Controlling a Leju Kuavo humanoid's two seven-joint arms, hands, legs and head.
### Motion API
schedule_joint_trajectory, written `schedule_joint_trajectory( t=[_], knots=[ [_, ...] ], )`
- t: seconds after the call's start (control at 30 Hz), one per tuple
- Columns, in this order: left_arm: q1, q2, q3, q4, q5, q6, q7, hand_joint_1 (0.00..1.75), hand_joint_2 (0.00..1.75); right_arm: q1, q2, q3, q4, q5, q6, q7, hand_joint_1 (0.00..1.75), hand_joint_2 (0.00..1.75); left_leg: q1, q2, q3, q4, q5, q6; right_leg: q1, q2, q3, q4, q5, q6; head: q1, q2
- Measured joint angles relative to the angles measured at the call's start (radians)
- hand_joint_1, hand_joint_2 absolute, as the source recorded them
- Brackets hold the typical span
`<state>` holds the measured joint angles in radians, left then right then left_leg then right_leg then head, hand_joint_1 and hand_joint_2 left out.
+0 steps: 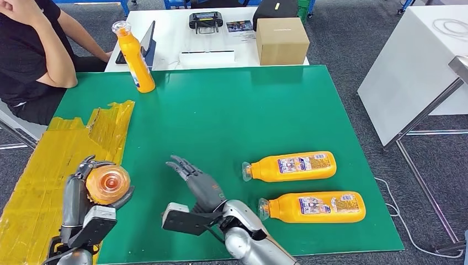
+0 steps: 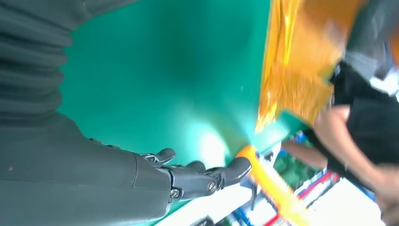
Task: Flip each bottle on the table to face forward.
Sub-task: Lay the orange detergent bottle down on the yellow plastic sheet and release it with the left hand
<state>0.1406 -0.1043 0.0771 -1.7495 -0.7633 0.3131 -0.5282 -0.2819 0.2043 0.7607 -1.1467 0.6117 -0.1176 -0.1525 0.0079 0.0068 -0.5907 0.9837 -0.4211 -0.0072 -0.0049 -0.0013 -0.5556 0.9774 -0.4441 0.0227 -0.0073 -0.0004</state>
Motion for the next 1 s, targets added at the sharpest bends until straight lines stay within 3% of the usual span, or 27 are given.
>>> schedule_joint_trajectory(
  t=[0.23,0.4,0.5,0.6,0.77,0.9,1.0],
  knots=[
    [0.000,0.018,0.026,0.026,-0.122,0.097,0.022,1.75,1.75,0.021,-0.065,-0.046,-0.117,0.000,0.010,0.001,0.00,0.00,0.000,0.000,0.000,0.000,0.000,0.000,0.000,0.000,0.000,0.000,0.000,0.000,0.000,0.000],
    [-0.003,0.056,0.035,0.092,-0.424,0.236,0.163,1.75,1.75,0.026,-0.115,-0.060,-0.169,-0.043,0.017,-0.012,0.00,0.00,0.000,0.000,0.000,0.000,0.000,0.000,0.000,0.000,0.000,0.000,0.000,0.000,0.000,0.000],
    [-0.015,0.104,0.058,0.199,-0.536,0.258,0.223,1.75,1.75,0.028,-0.160,-0.074,-0.205,-0.064,0.036,-0.027,0.00,0.00,0.000,0.000,0.000,0.000,0.000,0.000,0.000,0.000,0.000,0.000,0.000,0.000,0.000,0.000],
    [-0.036,0.164,0.096,0.369,-0.572,0.251,0.232,1.75,1.75,0.031,-0.200,-0.078,-0.234,-0.070,0.056,-0.042,0.00,0.00,0.000,0.002,0.000,0.000,0.000,0.000,0.000,0.001,0.000,0.000,0.000,0.000,0.000,0.000],
    [-0.112,0.245,0.134,0.618,-0.679,0.257,0.251,1.75,1.75,0.010,-0.220,-0.077,-0.237,-0.090,0.078,-0.049,0.00,0.00,0.000,-0.002,0.002,-0.001,0.000,0.000,0.000,-0.001,0.003,0.000,-0.001,0.000,0.000,0.000],
    [-0.185,0.280,0.136,0.753,-0.712,0.266,0.266,0.00,1.75,-0.015,-0.220,-0.075,-0.229,-0.099,0.085,-0.049,0.00,0.00,0.000,-0.006,0.011,-0.002,-0.004,0.000,0.000,-0.003,0.016,0.000,-0.003,-0.001,0.000,0.000],
    [-0.218,0.298,0.136,0.814,-0.722,0.266,0.272,0.00,1.75,-0.022,-0.220,-0.075,-0.222,-0.104,0.087,-0.050,0.00,0.00,0.000,-0.006,0.020,-0.003,-0.008,0.002,0.000,-0.003,0.023,0.000,-0.005,-0.001,0.000,0.000]
  ],
)
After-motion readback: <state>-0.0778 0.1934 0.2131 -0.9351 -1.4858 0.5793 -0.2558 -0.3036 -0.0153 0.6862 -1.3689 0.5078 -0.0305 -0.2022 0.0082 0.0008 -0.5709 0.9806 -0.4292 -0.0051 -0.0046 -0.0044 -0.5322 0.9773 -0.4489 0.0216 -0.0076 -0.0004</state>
